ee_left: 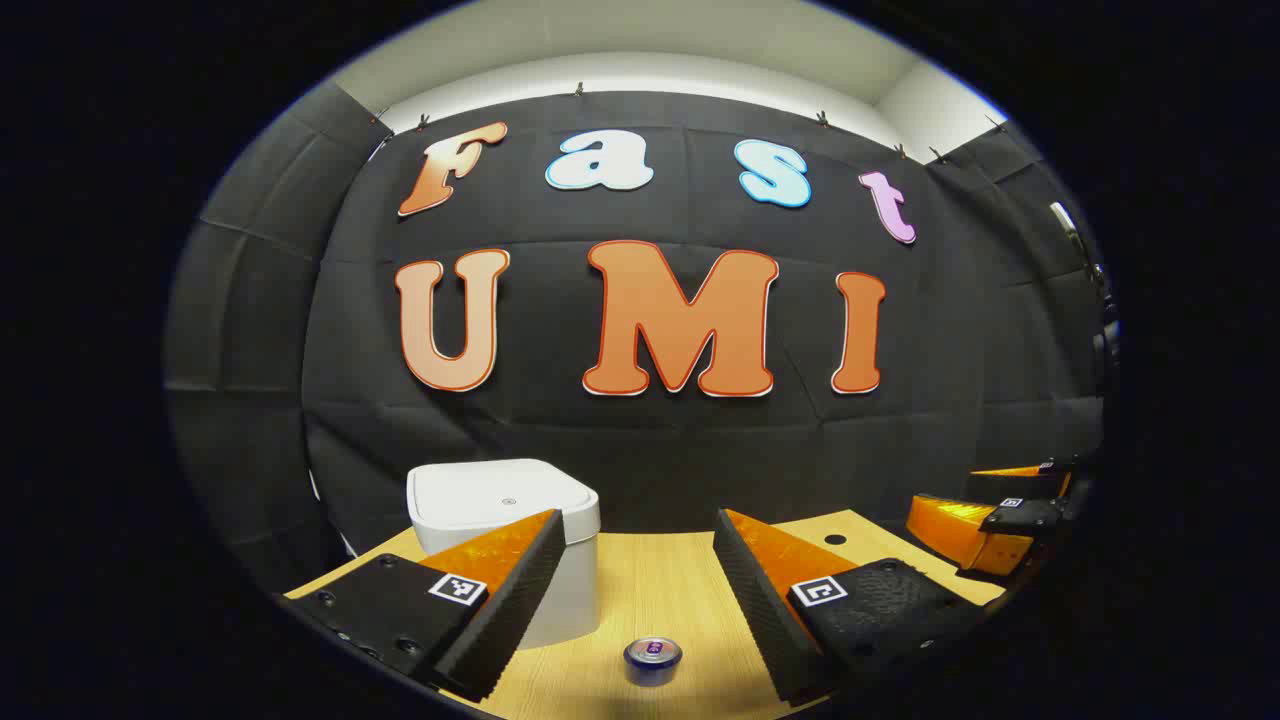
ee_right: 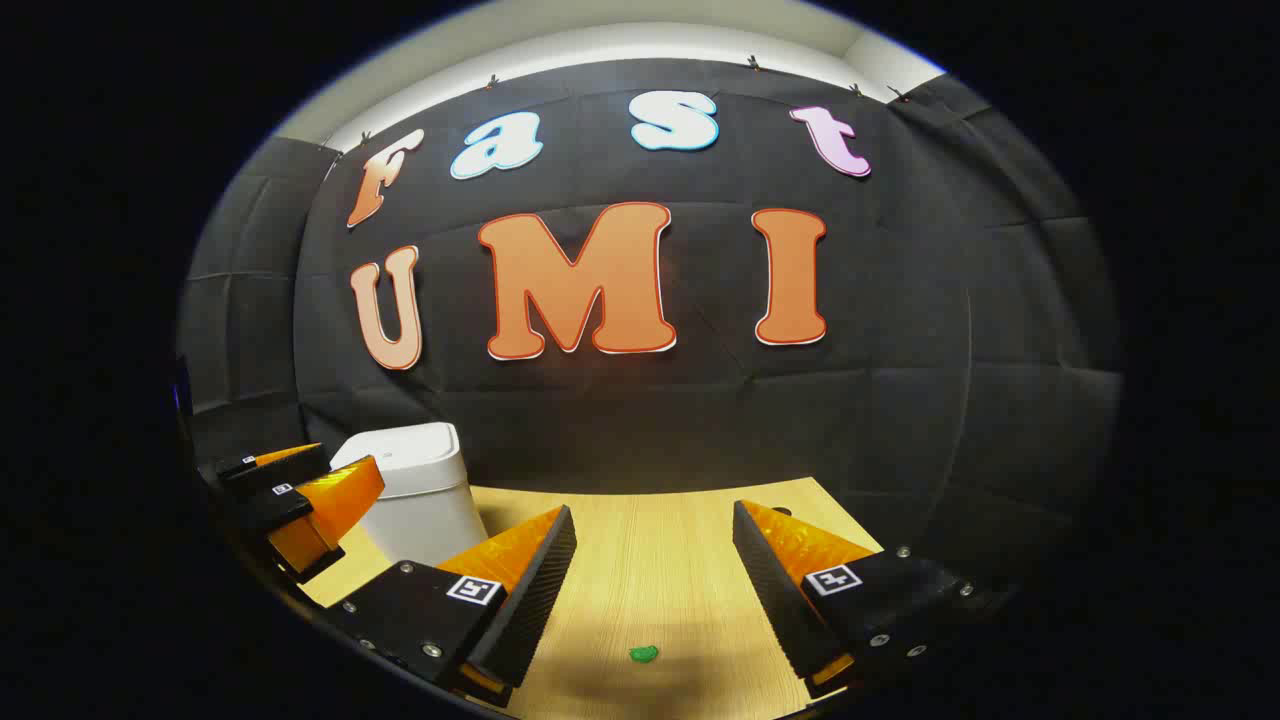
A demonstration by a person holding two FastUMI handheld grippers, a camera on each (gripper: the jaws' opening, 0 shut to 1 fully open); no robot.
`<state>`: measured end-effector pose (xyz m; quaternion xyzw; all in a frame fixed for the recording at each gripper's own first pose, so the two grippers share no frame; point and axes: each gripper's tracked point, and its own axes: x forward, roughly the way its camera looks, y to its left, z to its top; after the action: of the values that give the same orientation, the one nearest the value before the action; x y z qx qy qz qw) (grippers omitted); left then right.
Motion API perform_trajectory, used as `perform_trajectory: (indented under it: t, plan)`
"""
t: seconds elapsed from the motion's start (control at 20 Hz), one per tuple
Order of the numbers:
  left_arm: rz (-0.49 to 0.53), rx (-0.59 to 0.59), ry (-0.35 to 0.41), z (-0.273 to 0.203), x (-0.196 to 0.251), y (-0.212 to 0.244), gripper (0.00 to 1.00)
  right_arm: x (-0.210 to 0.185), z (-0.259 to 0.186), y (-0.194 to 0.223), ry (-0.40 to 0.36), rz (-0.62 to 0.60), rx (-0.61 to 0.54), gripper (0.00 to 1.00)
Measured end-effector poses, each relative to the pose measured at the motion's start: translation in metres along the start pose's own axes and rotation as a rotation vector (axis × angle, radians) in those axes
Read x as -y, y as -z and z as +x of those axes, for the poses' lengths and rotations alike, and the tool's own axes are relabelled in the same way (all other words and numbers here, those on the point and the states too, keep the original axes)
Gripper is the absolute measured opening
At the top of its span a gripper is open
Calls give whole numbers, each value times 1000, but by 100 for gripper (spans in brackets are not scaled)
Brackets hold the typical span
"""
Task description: Press the lid of the desktop garbage bin to open it, pick up the crumpled paper on the desktop and throw it into the bin, then pick up the pop can on the desktop and drop it into the bin, and finally close the garbage bin lid.
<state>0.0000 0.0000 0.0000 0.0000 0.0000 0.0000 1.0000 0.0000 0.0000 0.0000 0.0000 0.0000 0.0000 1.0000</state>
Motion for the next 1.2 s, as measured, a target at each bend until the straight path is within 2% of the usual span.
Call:
perform_trajectory:
  t: [0.6, 0.9, 1.2]
  plan:
    - [2, 9, 14, -2, 0, -3, 95, -7, -2, -2, -8, -1, 20, 94]
    - [19, 3, -13, -2, -6, -4, 95, -9, -2, -3, -19, 12, 23, 94]
    - [9, -14, 10, -2, -1, 2, 95, -9, -1, -5, -20, 17, 24, 94]
